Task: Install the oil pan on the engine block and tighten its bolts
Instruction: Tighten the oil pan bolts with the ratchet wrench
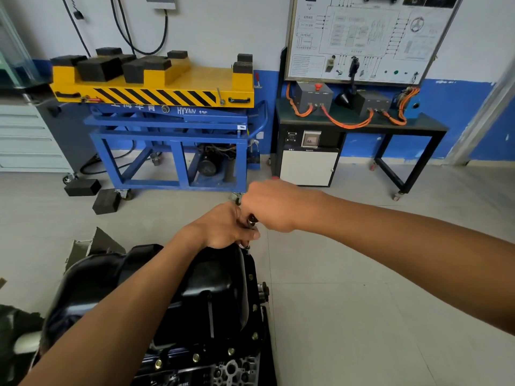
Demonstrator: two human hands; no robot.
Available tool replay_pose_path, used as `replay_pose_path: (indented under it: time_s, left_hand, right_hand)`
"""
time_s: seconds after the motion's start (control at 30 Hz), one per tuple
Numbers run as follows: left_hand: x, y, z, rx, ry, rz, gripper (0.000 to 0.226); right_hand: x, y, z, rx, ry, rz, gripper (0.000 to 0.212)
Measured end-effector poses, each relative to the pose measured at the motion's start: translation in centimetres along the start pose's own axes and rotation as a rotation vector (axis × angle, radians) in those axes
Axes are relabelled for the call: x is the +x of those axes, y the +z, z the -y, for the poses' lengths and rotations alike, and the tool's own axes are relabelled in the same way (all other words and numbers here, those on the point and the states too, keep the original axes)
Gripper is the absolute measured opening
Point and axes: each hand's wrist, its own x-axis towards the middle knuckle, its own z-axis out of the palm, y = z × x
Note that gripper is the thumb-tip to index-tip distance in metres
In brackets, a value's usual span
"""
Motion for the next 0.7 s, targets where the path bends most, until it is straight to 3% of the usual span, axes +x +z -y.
replay_pose_path:
  time_s: [0.2,0.33,0.4,0.5,0.7]
  left_hand:
    - [-0.2,-0.4,-0.2,0.018,-0.021,0.007,0.013]
    - [-0.1,-0.3,-0.2,0.002,-0.029,0.035,0.013]
    - [-0.2,-0.3,-0.2,-0.046,-0.029,0.045,0.007]
    - [-0.1,-0.3,-0.2,-0.054,-0.035,0.049,0.009]
    - [-0.1,-0.4,-0.1,0.034,-0.036,0.016,0.023]
  right_hand:
    - [-0.1,0.5,-0.1,-0.184,-0.13,-0.061,0.022]
    - [-1.1,1.3,-0.9,-0.02,-0.116,-0.071,0.023]
    - [-1.2,1.7,-1.5,0.093,-0.056,-0.089,0.003]
    - [-1.5,2.1,-2.0,0.169,0.037,-0.105,0.029]
    - [-1.3,2.7,-0.1,0.446,0.169,-0.067,0.044]
